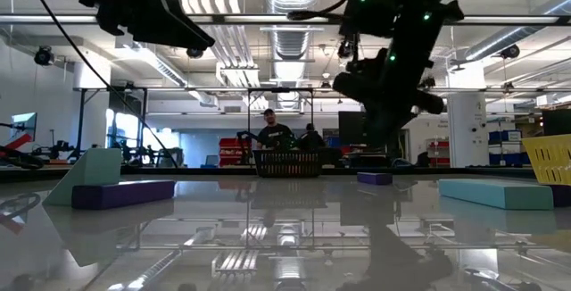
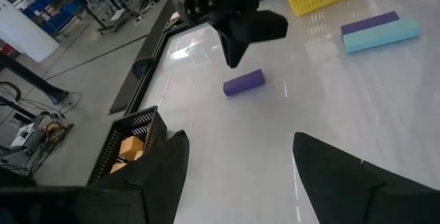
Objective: Sort & place blocks by color
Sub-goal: Put the purple block into the yellow bin
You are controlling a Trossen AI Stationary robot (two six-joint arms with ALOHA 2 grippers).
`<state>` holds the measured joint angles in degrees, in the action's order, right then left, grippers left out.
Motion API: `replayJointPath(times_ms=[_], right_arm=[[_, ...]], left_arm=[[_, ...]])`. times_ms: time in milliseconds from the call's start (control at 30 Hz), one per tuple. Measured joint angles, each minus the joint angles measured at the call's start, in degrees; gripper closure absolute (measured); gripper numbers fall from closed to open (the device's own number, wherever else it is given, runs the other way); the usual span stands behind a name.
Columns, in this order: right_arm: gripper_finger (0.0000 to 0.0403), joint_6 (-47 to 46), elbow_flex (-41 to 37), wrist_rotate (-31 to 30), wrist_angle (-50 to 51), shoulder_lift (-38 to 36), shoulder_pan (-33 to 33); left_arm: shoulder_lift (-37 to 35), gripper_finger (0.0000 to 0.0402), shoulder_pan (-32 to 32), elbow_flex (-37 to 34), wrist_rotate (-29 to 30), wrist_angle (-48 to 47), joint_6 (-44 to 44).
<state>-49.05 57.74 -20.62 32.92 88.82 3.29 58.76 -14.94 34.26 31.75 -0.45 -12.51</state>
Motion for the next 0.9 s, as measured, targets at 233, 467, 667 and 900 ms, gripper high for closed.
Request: replayJointPath(times_ms=[233,467,667,900], right_arm=[[0.0303,0.1,5.3,0.0,5.8,6.1,0.4],[0.0202,0.2,6.9,-0.3,7.4,9.5,1.6],[0.0144,-1.1,5.7,-0.1,7.0,9.5,2.1],[0.0124,-3.6,5.6,0.2,6.8,9.5,1.9]], left_arm=[[0.0,0.0158,0.0,-0.3,0.0,0.0,0.2],[0.0,0.0158,0.0,-0.8,0.0,0.0,0.2],[0.0,0.0158,0.0,-0.7,0.0,0.0,0.3],[0.1,0.0158,0.0,-0.9,0.0,0.0,0.3]])
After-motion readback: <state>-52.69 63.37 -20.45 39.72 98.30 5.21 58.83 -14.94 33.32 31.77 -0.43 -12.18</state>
